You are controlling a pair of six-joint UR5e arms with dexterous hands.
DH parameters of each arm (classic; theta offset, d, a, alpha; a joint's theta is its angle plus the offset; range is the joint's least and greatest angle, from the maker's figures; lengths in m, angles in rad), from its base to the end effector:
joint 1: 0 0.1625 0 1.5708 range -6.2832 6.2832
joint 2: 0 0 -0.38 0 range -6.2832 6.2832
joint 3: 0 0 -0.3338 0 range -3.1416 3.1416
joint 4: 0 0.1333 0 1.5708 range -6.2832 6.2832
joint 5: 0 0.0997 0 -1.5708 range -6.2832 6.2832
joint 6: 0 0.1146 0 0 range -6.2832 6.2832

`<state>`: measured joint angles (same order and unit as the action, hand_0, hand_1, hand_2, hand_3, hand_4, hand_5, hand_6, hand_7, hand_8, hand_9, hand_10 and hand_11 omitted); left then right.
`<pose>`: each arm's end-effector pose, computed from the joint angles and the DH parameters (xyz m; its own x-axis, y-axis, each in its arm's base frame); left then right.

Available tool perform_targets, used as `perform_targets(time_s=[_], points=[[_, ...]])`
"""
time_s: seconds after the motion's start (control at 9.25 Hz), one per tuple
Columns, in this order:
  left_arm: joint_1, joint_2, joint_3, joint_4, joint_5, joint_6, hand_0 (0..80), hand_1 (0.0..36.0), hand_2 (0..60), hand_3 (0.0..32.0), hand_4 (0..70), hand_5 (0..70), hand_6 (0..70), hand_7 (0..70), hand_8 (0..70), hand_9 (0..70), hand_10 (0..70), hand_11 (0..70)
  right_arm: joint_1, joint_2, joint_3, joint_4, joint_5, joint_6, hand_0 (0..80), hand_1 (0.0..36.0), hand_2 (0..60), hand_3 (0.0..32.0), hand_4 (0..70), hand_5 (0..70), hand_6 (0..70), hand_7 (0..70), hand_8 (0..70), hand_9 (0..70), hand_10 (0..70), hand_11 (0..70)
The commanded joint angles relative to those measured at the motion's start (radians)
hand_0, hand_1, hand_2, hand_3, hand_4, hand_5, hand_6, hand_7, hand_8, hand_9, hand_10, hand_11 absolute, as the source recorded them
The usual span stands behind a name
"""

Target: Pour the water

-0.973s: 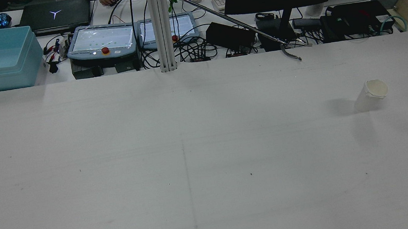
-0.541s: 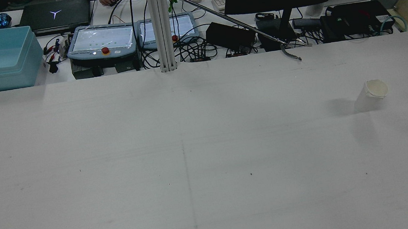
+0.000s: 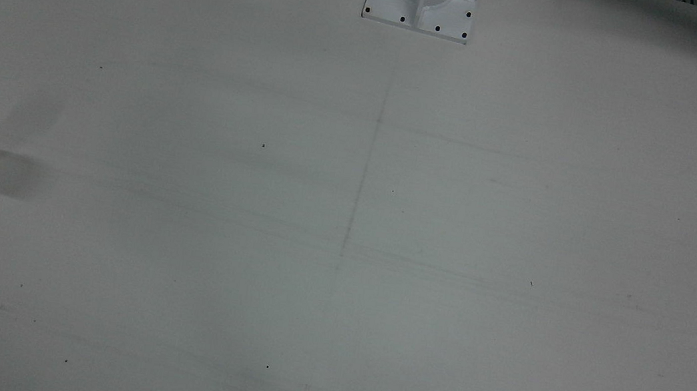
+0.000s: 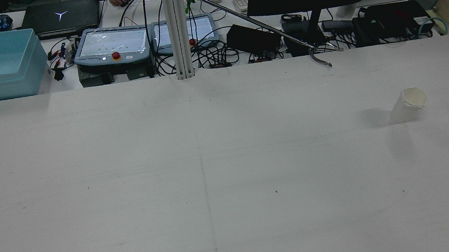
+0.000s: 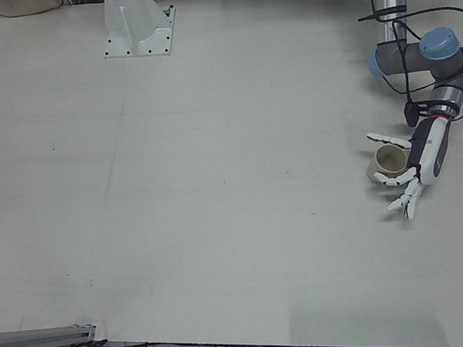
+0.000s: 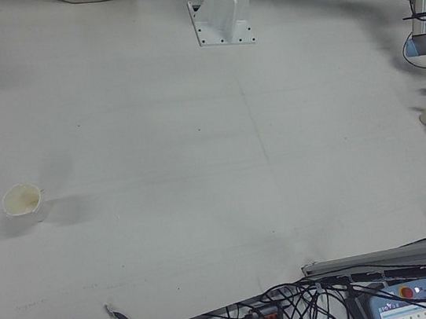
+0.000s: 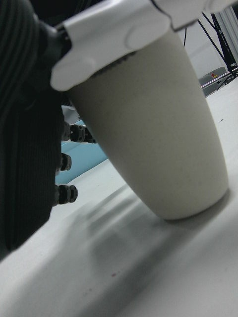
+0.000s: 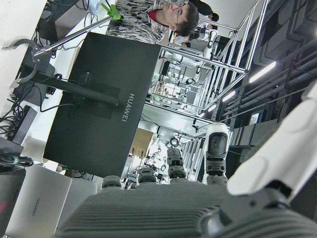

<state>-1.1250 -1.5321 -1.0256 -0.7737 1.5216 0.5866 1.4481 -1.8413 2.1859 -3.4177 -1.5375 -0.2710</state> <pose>0.0450 -0.4163 0.8025 -0.8129 -0.2281 -0.5359 0.4426 0.3560 -0.8230 0.0952 -0.3480 0.5075 -0.9619 0.0679 0.2649 -0.2586 0.0894 -0.9619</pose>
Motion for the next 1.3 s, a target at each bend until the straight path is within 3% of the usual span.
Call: perform_targets(time_s=[0.0,0.11,0.22,0.43,0.65,0.86,0.97,1.19], points=[[0.001,-0.002,-0.004,0.024,-0.009,-0.021,57.7,13.6,5.0,0.0,70.0,70.0,15.7,26.3,5.1,5.5,6.5,10.1,0.000,-0.002,0.000,0.000,0.000,0.000,37.2,4.1,6.0,0.0,3.8,67.9,5.9,15.0,2.7,4.5,0.9,1.6],[0.001,-0.002,-0.004,0.024,-0.024,-0.036,80.0,32.1,32.3,0.0,70.0,70.0,17.2,27.8,6.8,7.1,8.4,14.3,0.000,-0.002,0.000,0.000,0.000,0.000,37.2,4.1,5.8,0.0,3.9,67.3,5.8,15.0,2.7,4.5,0.9,1.6],[0.001,-0.002,-0.004,0.025,-0.035,-0.063,80.0,36.0,60.0,0.0,70.0,70.0,17.7,28.7,7.2,7.6,9.0,15.4,0.000,-0.002,0.000,0.000,0.002,0.000,37.3,4.1,5.8,0.0,3.8,68.4,6.0,15.3,2.9,4.8,0.8,1.4],[0.001,0.000,-0.051,0.091,-0.035,-0.184,80.0,36.0,60.0,0.0,70.0,70.0,17.9,29.6,7.1,7.6,9.4,16.3,0.000,0.001,-0.024,0.006,-0.001,0.001,37.9,5.0,7.6,0.0,3.0,66.3,6.0,15.0,3.1,4.8,1.2,2.2],[0.001,0.001,-0.157,0.215,-0.035,-0.279,80.0,36.0,60.0,0.0,70.0,70.0,16.9,29.7,6.4,6.9,8.6,15.2,-0.008,0.017,-0.206,0.108,0.000,-0.008,43.3,9.9,13.8,0.0,4.3,54.5,7.1,12.9,4.4,5.0,1.9,3.6],[0.001,0.001,-0.218,0.290,-0.035,-0.339,80.0,36.0,60.0,0.0,70.0,70.0,17.1,30.0,6.3,6.8,8.1,14.4,-0.032,0.075,-0.611,0.452,-0.001,-0.011,44.8,11.6,16.0,0.0,5.1,25.9,6.9,10.1,4.5,4.5,3.3,5.9],[0.001,0.001,-0.223,0.300,-0.035,-0.367,80.0,36.0,60.0,0.0,70.0,70.0,17.2,30.1,6.3,6.8,8.2,14.5,-0.075,0.133,-0.770,0.535,0.000,-0.019,46.1,13.2,17.9,0.0,7.5,33.9,8.6,12.3,5.1,5.5,2.8,5.2],[0.001,0.000,-0.306,0.378,-0.034,-0.372,80.0,36.0,60.0,0.0,70.0,70.0,17.4,30.2,6.4,6.8,8.2,14.6,-0.170,0.279,-1.001,0.549,0.005,-0.106,49.0,17.2,20.2,0.0,10.3,48.7,11.0,16.7,6.0,6.6,1.3,3.3]])
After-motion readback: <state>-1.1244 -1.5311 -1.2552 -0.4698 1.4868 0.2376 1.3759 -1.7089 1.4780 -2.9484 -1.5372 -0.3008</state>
